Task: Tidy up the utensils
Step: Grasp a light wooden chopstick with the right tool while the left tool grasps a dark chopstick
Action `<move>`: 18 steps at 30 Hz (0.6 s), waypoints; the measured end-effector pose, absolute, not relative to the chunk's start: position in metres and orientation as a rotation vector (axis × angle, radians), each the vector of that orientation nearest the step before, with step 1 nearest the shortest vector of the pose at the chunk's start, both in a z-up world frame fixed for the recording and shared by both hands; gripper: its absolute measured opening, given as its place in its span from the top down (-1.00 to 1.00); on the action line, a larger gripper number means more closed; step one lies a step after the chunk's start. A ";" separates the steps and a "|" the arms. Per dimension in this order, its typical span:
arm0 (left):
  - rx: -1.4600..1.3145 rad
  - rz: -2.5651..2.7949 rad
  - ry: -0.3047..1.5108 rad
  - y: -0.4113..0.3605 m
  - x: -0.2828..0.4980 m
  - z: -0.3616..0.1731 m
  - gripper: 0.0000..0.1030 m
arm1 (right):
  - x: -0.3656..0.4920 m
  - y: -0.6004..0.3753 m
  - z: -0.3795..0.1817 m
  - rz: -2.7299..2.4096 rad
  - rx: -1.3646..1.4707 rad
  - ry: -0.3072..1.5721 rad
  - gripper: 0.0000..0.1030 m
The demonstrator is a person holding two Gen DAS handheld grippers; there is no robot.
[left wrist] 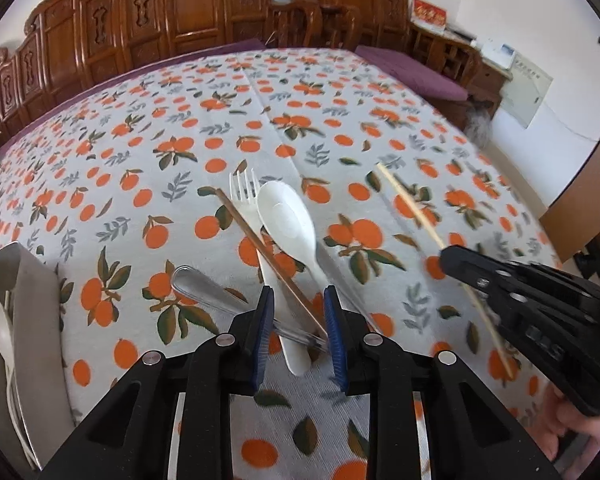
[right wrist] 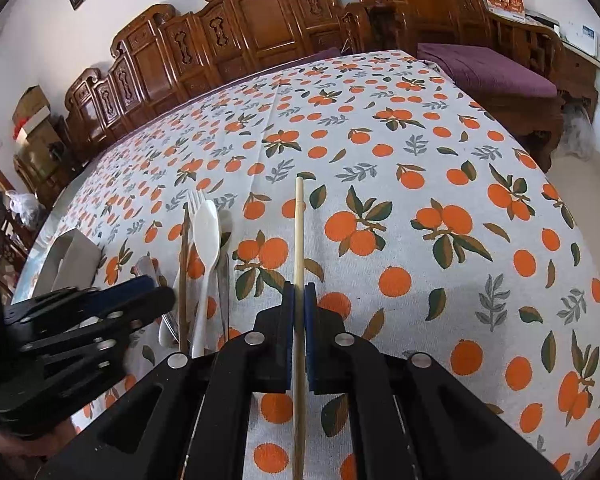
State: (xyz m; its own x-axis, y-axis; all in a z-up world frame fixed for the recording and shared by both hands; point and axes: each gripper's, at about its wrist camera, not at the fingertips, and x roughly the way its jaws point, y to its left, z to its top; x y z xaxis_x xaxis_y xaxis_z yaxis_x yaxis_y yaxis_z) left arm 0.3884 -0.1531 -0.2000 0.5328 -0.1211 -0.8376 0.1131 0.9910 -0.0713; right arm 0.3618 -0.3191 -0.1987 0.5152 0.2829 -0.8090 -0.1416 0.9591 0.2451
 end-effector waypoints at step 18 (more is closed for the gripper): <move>-0.006 -0.092 1.057 -0.142 0.397 -0.208 0.92 | 0.362 -0.316 -0.196 0.271 0.166 0.991 0.88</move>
State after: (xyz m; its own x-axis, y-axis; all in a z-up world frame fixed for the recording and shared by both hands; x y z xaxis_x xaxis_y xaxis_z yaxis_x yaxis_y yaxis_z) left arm 0.3974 -0.1419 -0.2078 0.4880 -0.0784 -0.8693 0.0723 0.9962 -0.0492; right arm 0.3620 -0.3157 -0.1965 0.5178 0.3001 -0.8012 -0.1499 0.9538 0.2604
